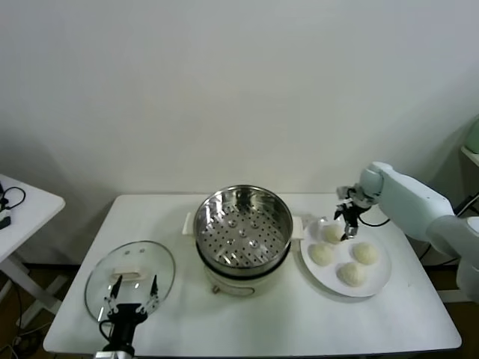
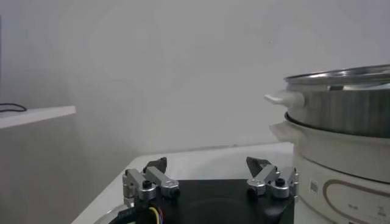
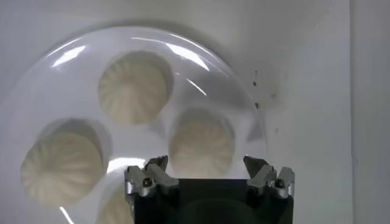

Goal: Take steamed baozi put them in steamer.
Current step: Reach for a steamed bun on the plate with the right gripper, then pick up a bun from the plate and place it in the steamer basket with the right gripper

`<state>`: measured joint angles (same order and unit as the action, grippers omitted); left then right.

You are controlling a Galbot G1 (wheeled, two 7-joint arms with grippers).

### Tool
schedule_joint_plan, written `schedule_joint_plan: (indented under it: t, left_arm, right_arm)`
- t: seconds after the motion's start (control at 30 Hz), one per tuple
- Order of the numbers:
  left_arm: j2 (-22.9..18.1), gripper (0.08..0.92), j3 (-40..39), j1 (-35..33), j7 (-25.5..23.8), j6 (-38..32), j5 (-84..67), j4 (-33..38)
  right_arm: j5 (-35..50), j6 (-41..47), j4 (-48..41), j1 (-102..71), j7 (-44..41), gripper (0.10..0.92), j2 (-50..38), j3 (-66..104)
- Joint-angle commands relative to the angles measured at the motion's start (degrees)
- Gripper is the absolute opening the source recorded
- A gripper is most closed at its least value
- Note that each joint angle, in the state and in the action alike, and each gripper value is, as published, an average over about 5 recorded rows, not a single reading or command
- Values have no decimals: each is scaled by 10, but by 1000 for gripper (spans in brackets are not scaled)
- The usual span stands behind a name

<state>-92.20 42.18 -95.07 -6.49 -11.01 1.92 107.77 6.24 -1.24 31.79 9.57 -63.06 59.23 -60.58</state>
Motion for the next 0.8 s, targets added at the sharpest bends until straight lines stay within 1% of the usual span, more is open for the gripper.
schedule_joint_plan:
  t: [0.03,0.17,0.3,0.4,0.57,0.67,0.8]
  left_arm:
    - [-28,823,1,-2,0,0,0,1]
    - [-28,823,3,-1,1,0,0,1]
    - [-28,823,3,-2,1,0,1,1]
    - [-28,823,3,-2,2,-1,1,1]
    - [-28,823,4,-3,2,-3,1,0]
    - [-28,823,4,-3,3,-3,2,0]
    - [-28,823,3,-4,3,-3,4,1]
  right_arm:
    - [-4,1,-10,-6,0,802,7,11]
    - [-5,1,-10,-5,-1,730,7,10]
    - [-6,0,-13,-5,-2,622,10,13]
    - [-7,-1,-10,-2,-4,564,9,13]
    - [1,-8,28,27,-9,536,-12,-8]
    - [30,-14,82,83,-14,535,-37,-56]
    - [89,-21,165,172,-24,535,-70,-131]
